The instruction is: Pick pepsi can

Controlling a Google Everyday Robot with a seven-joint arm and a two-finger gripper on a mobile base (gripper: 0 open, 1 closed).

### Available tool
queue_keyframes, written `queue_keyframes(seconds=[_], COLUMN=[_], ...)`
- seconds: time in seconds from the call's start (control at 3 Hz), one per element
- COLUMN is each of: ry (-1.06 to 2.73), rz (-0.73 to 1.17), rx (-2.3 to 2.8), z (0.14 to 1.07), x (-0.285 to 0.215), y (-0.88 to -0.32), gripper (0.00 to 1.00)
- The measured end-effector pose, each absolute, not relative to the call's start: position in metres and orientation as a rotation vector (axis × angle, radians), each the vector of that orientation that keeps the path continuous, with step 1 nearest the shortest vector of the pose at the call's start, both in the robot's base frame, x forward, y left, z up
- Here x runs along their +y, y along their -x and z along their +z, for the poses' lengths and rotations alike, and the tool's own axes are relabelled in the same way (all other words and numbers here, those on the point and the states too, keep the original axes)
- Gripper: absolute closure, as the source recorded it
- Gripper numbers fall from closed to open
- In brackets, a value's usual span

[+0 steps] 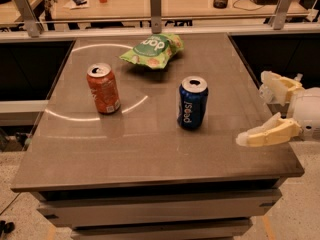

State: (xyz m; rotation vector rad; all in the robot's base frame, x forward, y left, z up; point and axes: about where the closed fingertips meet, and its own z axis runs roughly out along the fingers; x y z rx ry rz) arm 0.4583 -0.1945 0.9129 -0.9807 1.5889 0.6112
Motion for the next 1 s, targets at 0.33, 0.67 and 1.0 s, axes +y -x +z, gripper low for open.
queue_keyframes(seconds=[0.33,0.67,1.0], ry=[1.023,1.065,1.097], rz=[0.679,0.735,0.794], rx=[1.561,1.537,1.528], z=[0.905,0.902,0.894], x=[-0.178,-0.159,-0.139], y=[-0.464,-0.470,-0.471], gripper=[0.00,0.00,0.00])
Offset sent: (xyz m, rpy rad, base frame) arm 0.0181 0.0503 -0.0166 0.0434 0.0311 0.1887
